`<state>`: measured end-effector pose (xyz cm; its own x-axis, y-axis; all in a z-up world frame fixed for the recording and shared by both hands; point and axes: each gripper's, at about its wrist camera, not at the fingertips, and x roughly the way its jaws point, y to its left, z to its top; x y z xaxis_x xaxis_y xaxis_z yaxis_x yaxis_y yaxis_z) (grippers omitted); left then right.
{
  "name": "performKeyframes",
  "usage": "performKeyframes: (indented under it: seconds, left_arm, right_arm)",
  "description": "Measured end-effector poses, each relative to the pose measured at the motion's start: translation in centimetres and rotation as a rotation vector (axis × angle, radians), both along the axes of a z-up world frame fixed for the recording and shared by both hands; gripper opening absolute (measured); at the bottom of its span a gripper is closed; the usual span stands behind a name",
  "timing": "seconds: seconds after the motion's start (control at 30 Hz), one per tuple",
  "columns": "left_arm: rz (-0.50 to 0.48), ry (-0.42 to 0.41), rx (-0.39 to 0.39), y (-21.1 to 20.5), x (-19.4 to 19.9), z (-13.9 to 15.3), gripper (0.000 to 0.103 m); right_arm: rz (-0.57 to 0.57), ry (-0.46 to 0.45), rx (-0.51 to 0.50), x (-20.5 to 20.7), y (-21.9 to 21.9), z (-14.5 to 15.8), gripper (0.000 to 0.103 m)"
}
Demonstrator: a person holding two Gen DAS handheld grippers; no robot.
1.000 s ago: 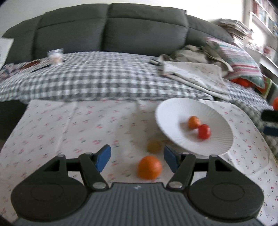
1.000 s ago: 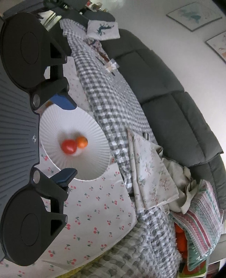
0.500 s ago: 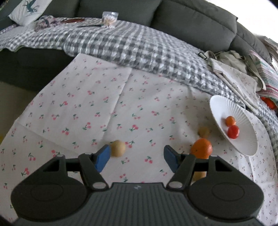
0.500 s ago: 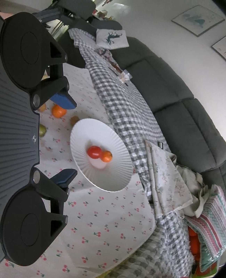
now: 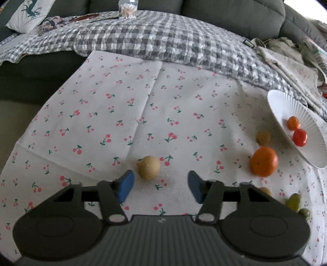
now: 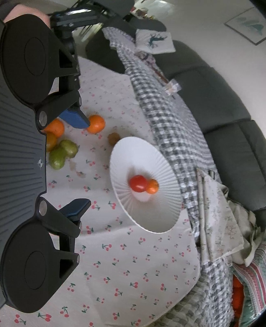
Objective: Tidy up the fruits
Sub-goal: 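Grasp a small tan fruit with the left tool while the right tool grasps a green lime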
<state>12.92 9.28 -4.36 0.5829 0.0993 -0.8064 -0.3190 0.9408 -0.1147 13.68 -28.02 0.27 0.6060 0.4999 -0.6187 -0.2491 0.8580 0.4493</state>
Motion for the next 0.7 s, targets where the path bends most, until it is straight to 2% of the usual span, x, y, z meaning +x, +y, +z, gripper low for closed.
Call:
performKeyframes:
  seconds: [0.13,0.27,0.43,0.7]
  left_arm:
    - [0.017,0.003,-0.002,0.2,0.1,-0.2,0.038]
    - [0.042,0.007,0.008,0.6,0.0,-0.2,0.021]
    - [0.053,-0.006,-0.023,0.8,-0.2,0.1,0.020]
    - [0.045,-0.027,-0.031,0.5,-0.4,0.4,0.020]
  right_arm:
    - [0.023,0.014,-0.038,0.0,1.0,-1.0,0.077]
    - [0.043,0.025,-0.078,0.0,2.0,-2.3,0.077]
    - [0.047,0.051,-0.097,0.4,2.8,-3.9,0.076]
    - [0.070,0.053,-0.090,0.7,4.1,-5.1,0.060]
